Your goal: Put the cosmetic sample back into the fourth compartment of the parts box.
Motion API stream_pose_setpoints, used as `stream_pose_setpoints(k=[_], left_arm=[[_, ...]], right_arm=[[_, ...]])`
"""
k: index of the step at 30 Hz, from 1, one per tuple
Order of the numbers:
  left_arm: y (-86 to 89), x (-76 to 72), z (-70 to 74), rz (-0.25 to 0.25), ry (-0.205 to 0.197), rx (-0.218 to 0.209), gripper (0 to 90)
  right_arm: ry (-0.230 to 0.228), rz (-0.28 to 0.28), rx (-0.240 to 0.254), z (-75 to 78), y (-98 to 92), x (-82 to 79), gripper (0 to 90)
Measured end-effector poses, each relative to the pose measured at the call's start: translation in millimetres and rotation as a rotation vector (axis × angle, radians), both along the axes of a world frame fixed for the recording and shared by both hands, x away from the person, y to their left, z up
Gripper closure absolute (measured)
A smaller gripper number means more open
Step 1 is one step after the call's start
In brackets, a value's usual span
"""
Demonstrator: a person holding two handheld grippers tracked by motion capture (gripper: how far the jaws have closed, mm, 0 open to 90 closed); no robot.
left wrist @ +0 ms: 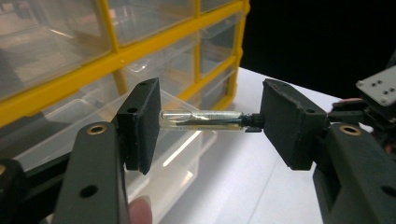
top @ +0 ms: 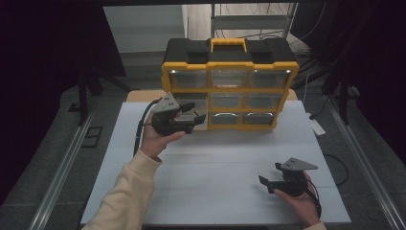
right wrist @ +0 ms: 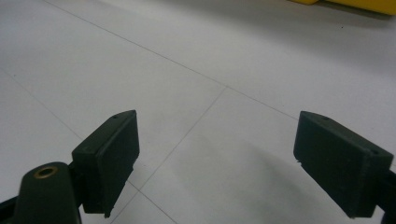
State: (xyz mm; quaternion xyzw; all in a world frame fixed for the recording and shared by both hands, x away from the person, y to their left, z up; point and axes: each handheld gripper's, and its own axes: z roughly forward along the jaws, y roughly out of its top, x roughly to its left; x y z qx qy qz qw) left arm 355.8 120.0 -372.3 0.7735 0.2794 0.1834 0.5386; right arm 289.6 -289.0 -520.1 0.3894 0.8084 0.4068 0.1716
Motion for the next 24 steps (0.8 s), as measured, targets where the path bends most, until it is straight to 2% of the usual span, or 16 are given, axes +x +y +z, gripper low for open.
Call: stream_pose_setpoints(k=[8, 13, 19, 24], left_arm=[[7.9, 12.0, 3.6, 0.067, -0.002, -0.003, 40.0], [12.7, 19.8, 5.6, 0.098, 0.009, -0.022, 40.0], [12.1, 29.8, 4.4, 0.148, 0.018, 0.002, 40.0], [11.9, 33.8, 1.2, 0.162, 0.029, 0.021, 40.0]], right_arm=[[0.006, -0.006, -0.004, -0.4, 0.2, 0.6, 14.8], [0.009, -0.003, -0.002, -0.7, 0.4, 0.8, 14.8], [0.012, -0.006, -0.004, -1.1, 0.2, 1.0, 14.7], [0.012, -0.009, -0.008, -1.3, -0.2, 1.0, 14.8]])
